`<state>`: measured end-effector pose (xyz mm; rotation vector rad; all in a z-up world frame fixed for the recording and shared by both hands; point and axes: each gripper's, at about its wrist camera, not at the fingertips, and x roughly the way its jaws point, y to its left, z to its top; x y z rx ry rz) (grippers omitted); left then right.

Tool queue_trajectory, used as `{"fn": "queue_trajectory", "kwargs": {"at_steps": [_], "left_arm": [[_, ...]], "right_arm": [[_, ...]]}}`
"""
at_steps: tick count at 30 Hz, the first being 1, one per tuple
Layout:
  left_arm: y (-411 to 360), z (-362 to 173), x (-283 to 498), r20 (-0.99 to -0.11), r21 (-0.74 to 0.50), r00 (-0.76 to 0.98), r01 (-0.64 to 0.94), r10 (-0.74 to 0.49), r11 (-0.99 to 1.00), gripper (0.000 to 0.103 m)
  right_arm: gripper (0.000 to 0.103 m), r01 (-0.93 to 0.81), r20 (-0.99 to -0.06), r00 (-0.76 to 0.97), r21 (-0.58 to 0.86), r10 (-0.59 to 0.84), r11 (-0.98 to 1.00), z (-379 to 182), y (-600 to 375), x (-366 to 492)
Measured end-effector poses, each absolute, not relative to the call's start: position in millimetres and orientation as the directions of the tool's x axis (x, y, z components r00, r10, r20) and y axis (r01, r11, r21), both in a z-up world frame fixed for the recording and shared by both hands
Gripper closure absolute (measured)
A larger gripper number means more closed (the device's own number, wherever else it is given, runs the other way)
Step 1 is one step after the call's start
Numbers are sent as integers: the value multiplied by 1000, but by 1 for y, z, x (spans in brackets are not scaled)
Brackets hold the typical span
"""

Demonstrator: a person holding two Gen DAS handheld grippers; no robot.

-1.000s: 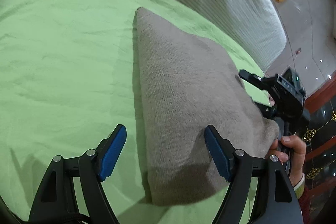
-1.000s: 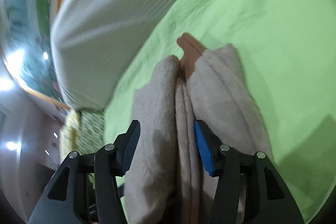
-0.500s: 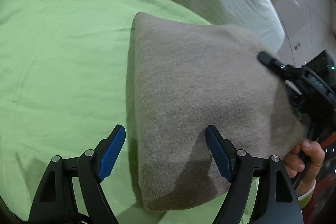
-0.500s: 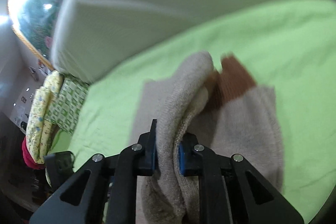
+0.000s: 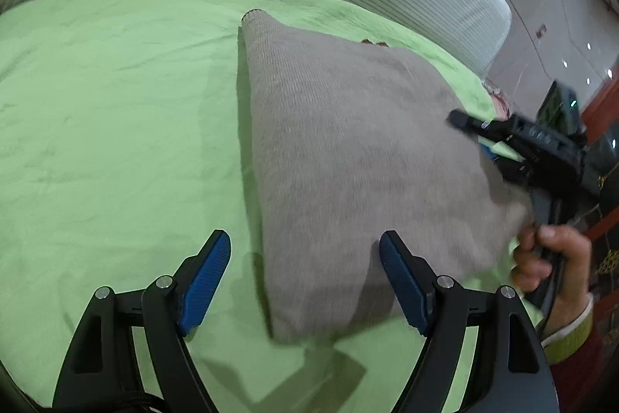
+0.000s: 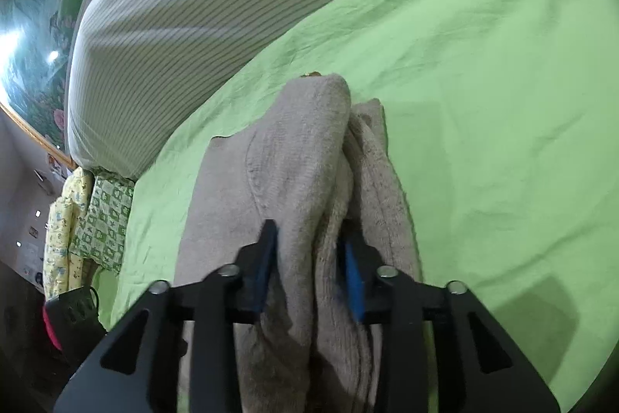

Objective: Fold small clothes

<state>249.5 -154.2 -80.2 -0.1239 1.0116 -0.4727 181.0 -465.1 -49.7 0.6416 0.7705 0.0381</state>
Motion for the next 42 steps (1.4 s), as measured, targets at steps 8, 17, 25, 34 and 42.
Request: {"fn": "queue_trajectory", "kwargs": {"at_steps": [8, 17, 25, 34, 42], "left_arm": [[-152, -94, 197, -801, -203, 483, 338, -355, 919, 23], [-156, -106, 198, -805, -156, 526, 259, -274, 953, 28], [-148, -105, 206, -781, -194, 555, 221, -287, 956, 57], [-168, -96, 210, -779, -194, 537, 284, -323, 939, 83], [-167, -108, 207, -803, -196, 506, 275, -315, 941, 84]], "right_arm": [[43, 236, -598, 791, 491, 128, 838, -25, -444, 97], [43, 194, -594, 799, 403, 94, 895, -30, -410, 56], [60, 77, -629, 767, 285, 126, 955, -29, -388, 72], [94, 25, -603, 775, 327, 188, 945, -13, -403, 62], [97, 77, -701, 705, 223, 105, 972, -44, -412, 49]]}}
